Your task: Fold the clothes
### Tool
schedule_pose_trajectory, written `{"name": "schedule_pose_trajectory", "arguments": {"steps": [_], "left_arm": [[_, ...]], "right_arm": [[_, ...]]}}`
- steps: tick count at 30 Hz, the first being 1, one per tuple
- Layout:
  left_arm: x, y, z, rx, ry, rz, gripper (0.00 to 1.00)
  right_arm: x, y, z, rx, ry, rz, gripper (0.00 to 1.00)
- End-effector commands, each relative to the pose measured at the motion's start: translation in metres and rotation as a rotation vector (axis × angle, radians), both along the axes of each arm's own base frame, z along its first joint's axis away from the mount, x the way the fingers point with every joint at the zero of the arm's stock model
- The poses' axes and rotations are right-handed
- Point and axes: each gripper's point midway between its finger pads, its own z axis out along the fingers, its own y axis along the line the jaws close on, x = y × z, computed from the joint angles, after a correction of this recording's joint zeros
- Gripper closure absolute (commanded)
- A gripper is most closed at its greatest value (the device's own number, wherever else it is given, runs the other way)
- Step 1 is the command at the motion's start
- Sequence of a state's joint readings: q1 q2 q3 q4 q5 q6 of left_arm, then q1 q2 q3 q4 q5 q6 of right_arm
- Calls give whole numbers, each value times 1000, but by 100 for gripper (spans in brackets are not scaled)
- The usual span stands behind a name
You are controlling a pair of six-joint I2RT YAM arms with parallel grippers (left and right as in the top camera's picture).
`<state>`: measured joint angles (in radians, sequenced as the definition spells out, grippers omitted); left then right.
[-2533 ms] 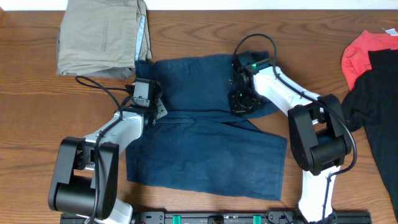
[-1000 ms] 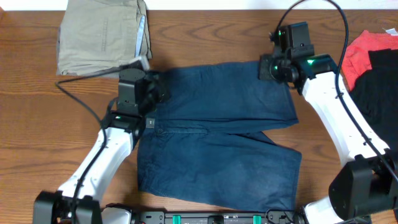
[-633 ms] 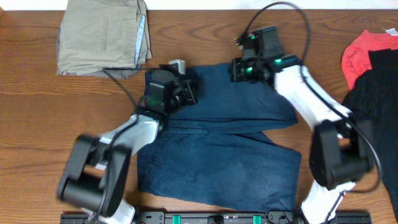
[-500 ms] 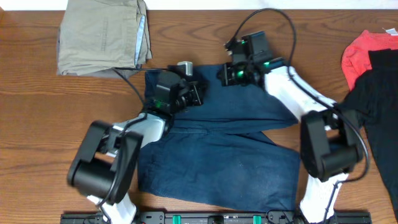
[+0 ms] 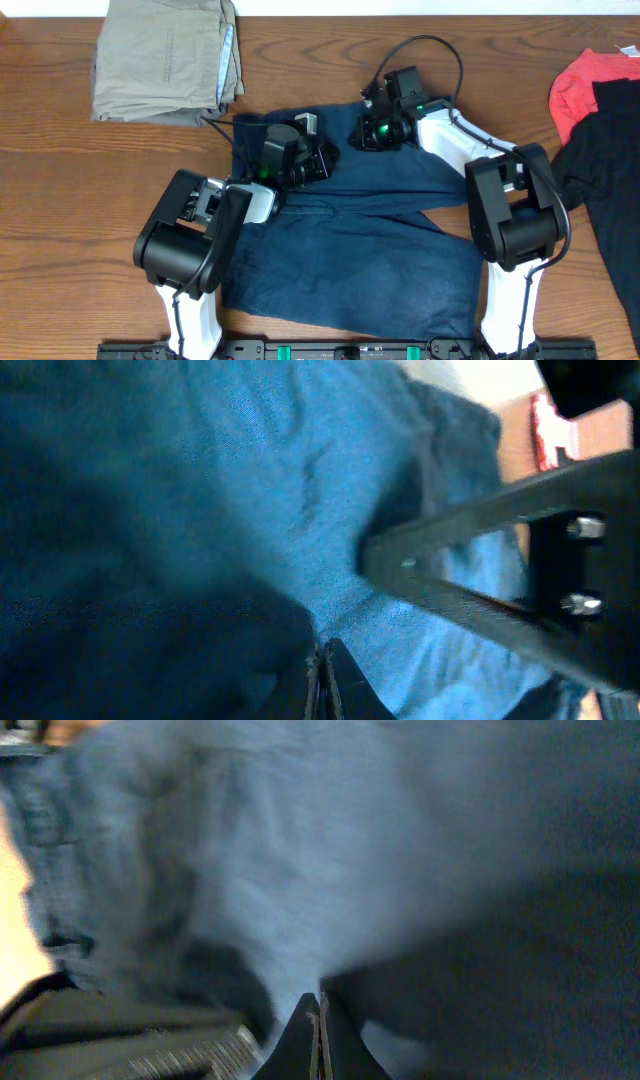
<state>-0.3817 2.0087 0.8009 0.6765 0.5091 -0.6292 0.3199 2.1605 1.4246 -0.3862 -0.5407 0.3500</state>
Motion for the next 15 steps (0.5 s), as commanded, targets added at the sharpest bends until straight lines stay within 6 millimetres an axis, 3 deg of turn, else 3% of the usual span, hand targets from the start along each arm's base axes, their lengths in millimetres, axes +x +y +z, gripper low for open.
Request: {"name": "schedule_pose_trajectory", "arguments": {"steps": [1, 8, 15], "left_arm": [[7, 7, -10, 41, 19, 45, 94], [1, 58, -54, 274, 147, 237, 94], [3, 69, -55, 286, 157, 262, 94]], "right_arm": [[6, -25, -12, -117, 9, -74, 99], [-2, -61, -30, -310, 33, -100, 99], [-13, -127, -42, -569, 93, -183, 99]]}}
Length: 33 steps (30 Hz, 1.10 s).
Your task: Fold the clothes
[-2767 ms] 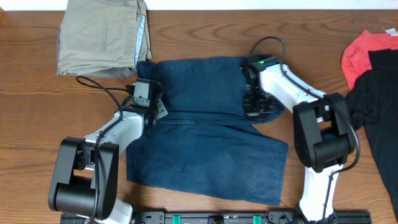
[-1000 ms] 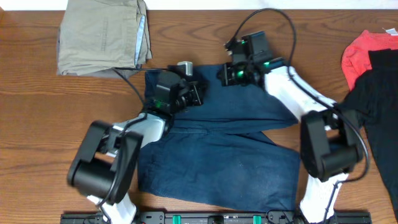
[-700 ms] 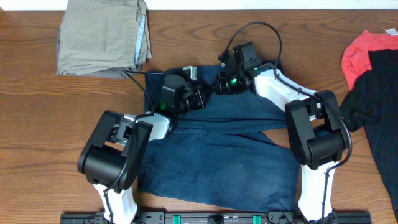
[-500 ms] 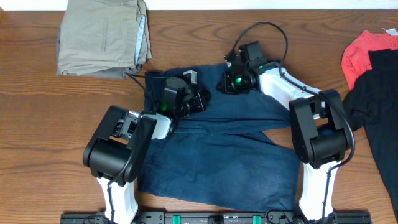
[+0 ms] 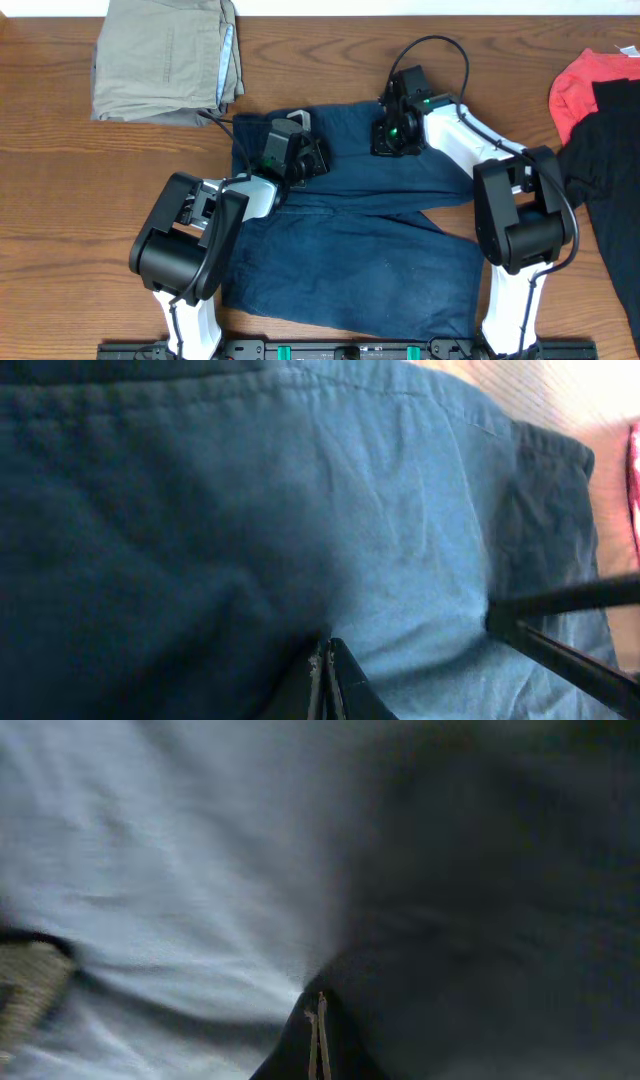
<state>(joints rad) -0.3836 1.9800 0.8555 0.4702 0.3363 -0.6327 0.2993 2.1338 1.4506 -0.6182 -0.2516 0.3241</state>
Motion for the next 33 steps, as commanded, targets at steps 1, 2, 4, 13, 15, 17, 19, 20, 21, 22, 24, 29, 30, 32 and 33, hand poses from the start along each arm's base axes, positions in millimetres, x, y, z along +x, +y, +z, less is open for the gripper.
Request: {"name": "schedule_pose_trajectory", "arguments": {"steps": [1, 2, 4, 13, 15, 17, 19, 20, 21, 22, 24, 29, 30, 32, 33], "left_arm": [[-6, 44, -39, 138, 76, 128, 94], [-5, 43, -36, 138, 69, 125, 94], [-5, 43, -29, 144, 54, 116, 94], [-2, 79, -7, 367, -18, 160, 94], [-4, 92, -11, 429, -5, 202, 94], [-6, 105, -14, 491, 7, 241, 94], [-10, 121, -17, 551, 29, 296, 94], [-12, 127, -17, 568, 38, 329, 94], [-14, 133, -18, 580, 49, 360, 94], [-14, 136, -18, 583, 55, 380, 94], [-14, 136, -18, 580, 56, 382, 94], [-7, 124, 10, 517, -4, 366, 94], [-6, 120, 19, 502, -25, 348, 94], [-2, 109, 41, 486, -89, 283, 94], [-1, 105, 51, 482, -119, 260, 94]], "right_arm": [[-2, -72, -26, -268, 26, -88, 99], [-2, -79, -26, -281, 33, -102, 99], [-3, -94, -27, -296, 52, -142, 99], [-7, -143, -28, -339, 91, -161, 99], [-9, -158, -28, -394, 98, -181, 99], [-13, -175, -26, -463, 113, -207, 99], [-19, -191, -24, -534, 131, -256, 100], [-22, -196, -23, -554, 139, -273, 99], [-25, -200, -22, -570, 149, -284, 99], [-27, -203, -21, -578, 158, -297, 99], [-30, -205, -16, -586, 172, -327, 99], [-20, -198, 8, -544, 145, -348, 99], [-15, -192, 14, -514, 126, -330, 99], [-2, -178, 29, -441, 74, -296, 99], [5, -170, 37, -401, 46, -293, 99]]}}
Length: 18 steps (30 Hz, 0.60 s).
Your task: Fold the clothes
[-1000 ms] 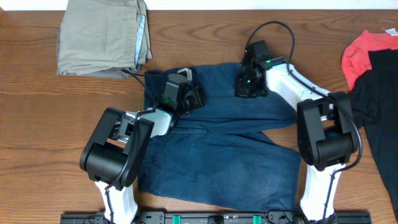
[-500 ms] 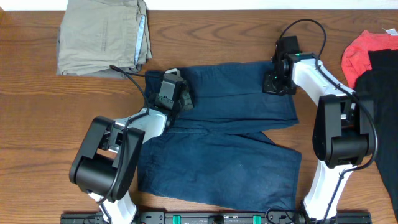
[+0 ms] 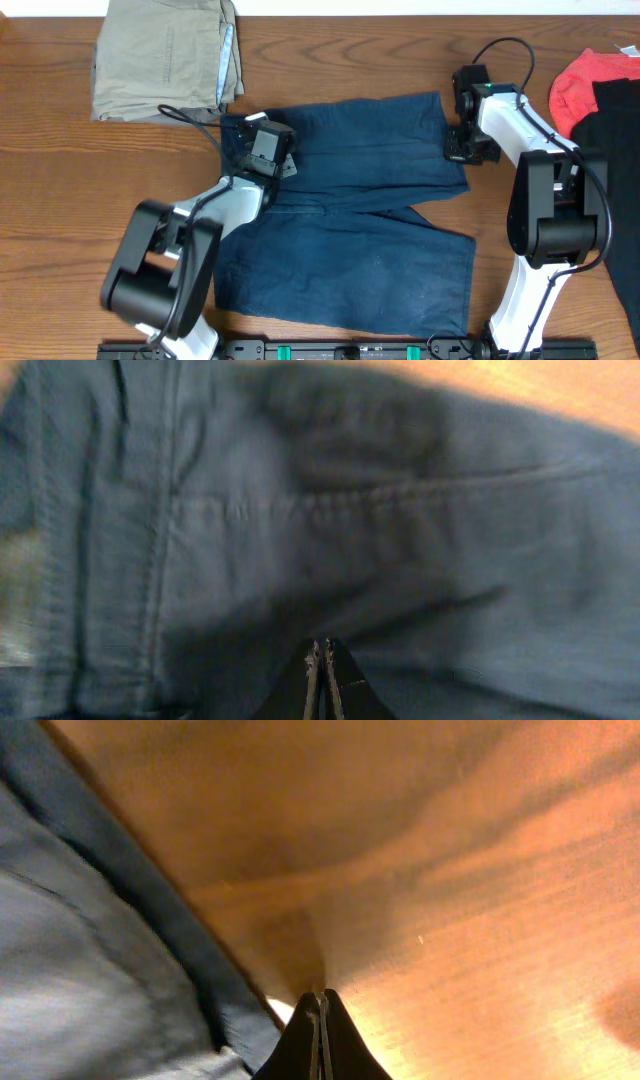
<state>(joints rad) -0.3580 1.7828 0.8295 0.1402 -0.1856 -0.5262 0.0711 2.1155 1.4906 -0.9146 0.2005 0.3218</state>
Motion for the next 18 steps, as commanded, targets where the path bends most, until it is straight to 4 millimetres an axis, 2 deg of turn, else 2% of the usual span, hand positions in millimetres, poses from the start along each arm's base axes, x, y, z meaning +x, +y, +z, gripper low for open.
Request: {"name": "schedule_pose_trajectory", "arguments": {"steps": [1, 2, 5, 7, 9, 14, 18], "left_arm": [[7, -9, 43, 16, -111, -86, 94], [9, -11, 51, 6, -133, -95, 94], [18, -21, 70, -40, -205, -115, 94], [23, -24, 75, -54, -235, -119, 94], [27, -28, 75, -71, -251, -131, 94], [36, -60, 64, -163, -282, -271, 94], [38, -66, 31, -174, -242, -290, 94]], "right_arm": [[32, 18, 39, 105, -140, 23, 99], [39, 26, 45, 145, -171, 34, 99], [66, 68, 66, 341, -294, 148, 97], [81, 97, 77, 465, -368, 238, 94], [92, 117, 84, 526, -424, 289, 96], [101, 166, 79, 591, -473, 419, 96], [93, 197, 58, 619, -433, 475, 96]]}}
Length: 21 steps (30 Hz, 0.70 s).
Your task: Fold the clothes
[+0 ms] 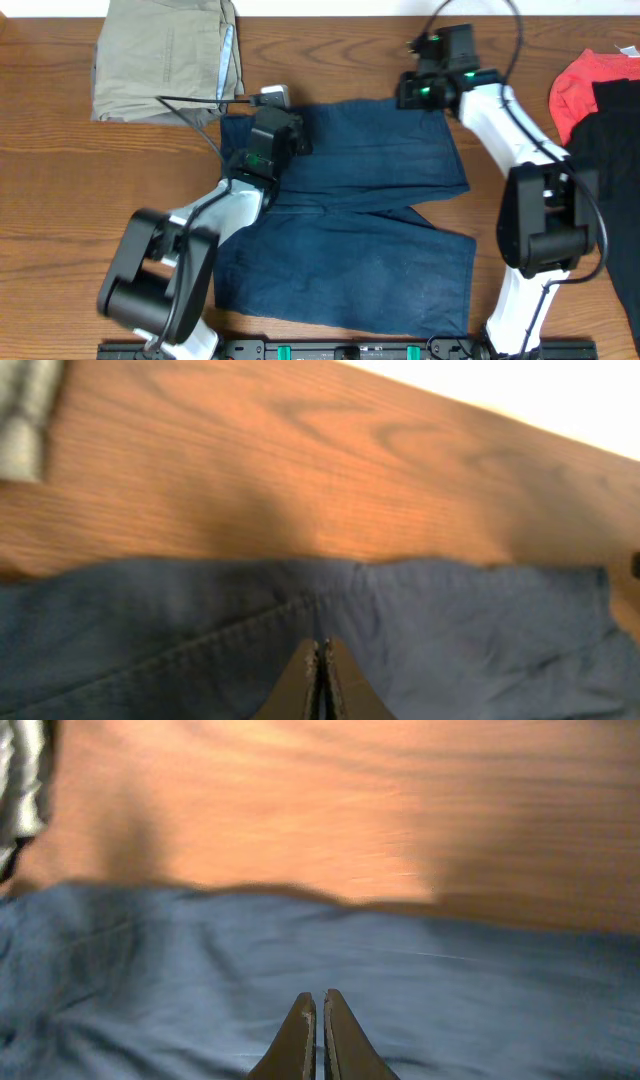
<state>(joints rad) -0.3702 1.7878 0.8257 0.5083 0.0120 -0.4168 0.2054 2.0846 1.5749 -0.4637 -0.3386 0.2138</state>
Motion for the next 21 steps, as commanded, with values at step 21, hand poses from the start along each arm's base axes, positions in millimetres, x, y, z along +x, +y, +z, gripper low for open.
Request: {"name": "schedule_pose_trajectory", "arguments": {"steps": [21], "left_arm": [[0, 88, -124, -18, 267, 206, 94]], "right_arm": [[-1, -44, -68, -72, 141, -89, 96]]}}
